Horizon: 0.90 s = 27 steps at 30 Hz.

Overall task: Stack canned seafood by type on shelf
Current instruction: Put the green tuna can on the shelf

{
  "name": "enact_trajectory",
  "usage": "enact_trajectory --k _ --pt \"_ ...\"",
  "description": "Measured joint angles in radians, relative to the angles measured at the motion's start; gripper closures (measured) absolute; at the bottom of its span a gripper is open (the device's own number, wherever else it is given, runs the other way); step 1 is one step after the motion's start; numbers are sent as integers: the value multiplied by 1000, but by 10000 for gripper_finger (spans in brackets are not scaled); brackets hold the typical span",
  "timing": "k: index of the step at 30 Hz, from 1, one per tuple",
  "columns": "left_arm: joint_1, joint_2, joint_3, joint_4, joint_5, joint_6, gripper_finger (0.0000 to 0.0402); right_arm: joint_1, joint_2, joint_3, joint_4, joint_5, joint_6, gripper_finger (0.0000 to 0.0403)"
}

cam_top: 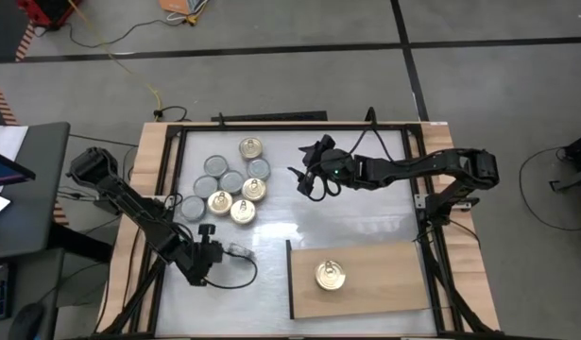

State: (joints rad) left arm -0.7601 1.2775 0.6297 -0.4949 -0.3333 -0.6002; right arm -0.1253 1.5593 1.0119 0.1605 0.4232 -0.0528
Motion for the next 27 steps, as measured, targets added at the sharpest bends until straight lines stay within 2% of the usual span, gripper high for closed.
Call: enact_trajectory --k 4,7,9,12,16,21,24,27 --pt "0 -38 97 -132 14 -124 401 0 -10 0 -7 -2 0 58" --pt "0 -47 135 -144 -39 -228 397 0 -22 1 2 -3 2 58" --pt "0 -46 147 -134 -38 -243 381 7 -29 1 -15 -3 3 58" --pt "4 -46 169 -98 -47 -211 333 17 -29 1 -27 -3 3 58" --pt "23 -47 212 -19 -90 -110 239 29 -29 1 -41 -4 3 58" --pt "127 -47 221 -2 -54 23 122 33 -46 0 -66 -4 8 58" --pt "200 -46 221 31 -2 133 81 42 -66 0 -93 -4 17 58" --pt "268 -47 222 85 90 242 68 51 -87 0 -139 -4 27 58"
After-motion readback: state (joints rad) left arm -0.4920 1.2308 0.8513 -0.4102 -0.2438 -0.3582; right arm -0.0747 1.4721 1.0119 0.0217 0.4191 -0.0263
